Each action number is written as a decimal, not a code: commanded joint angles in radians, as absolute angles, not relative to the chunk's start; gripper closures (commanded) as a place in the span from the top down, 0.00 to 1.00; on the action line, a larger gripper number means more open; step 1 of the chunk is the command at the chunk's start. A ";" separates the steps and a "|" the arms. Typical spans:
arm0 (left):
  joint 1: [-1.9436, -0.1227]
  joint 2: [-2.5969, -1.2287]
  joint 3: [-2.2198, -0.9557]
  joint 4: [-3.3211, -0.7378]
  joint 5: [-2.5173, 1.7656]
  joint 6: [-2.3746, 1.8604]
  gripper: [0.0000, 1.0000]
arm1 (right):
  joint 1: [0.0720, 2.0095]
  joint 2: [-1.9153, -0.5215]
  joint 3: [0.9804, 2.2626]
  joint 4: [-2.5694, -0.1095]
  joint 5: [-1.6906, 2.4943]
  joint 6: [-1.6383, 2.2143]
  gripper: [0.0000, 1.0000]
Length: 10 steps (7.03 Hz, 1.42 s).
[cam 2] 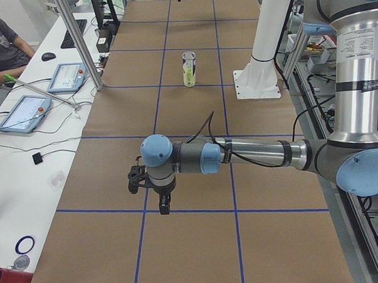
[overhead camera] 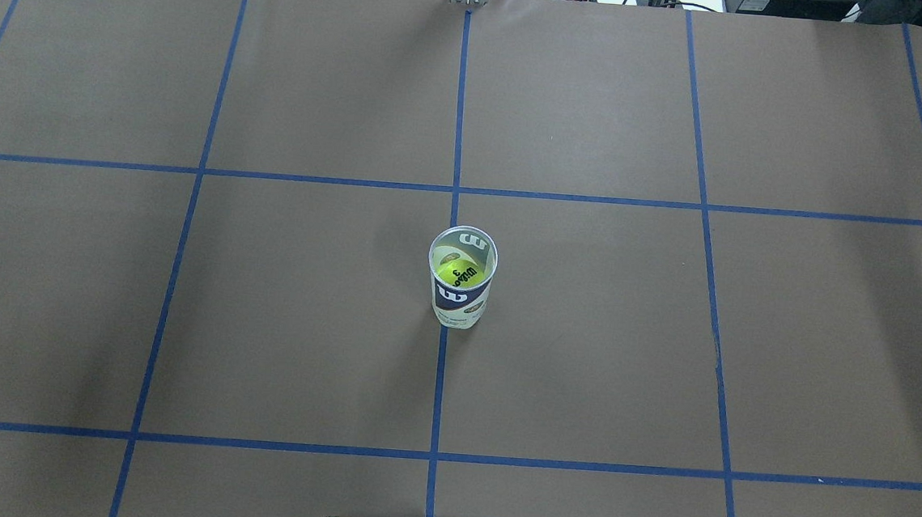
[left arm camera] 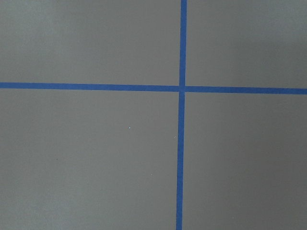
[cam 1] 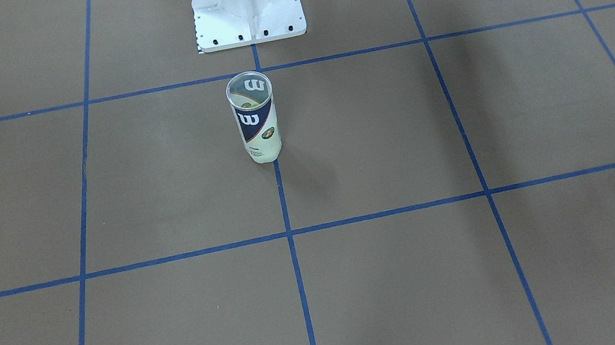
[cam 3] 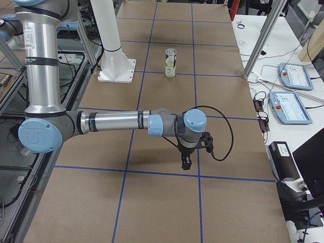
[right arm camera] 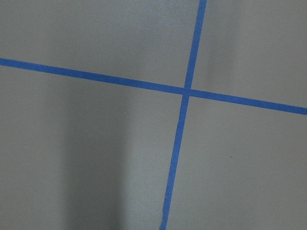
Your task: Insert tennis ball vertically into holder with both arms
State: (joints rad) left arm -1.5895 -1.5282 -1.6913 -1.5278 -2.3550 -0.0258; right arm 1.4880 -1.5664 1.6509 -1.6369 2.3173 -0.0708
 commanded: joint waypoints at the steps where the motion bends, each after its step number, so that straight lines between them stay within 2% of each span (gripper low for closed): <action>1: -1.589 -1.526 -1.690 -1.528 -2.356 -0.023 1.00 | 1.488 -1.575 1.651 -1.635 2.310 -0.072 0.99; 10: -1.589 -1.528 -1.703 -1.531 -2.355 -0.023 1.00 | 1.486 -1.574 1.634 -1.635 2.309 -0.069 0.99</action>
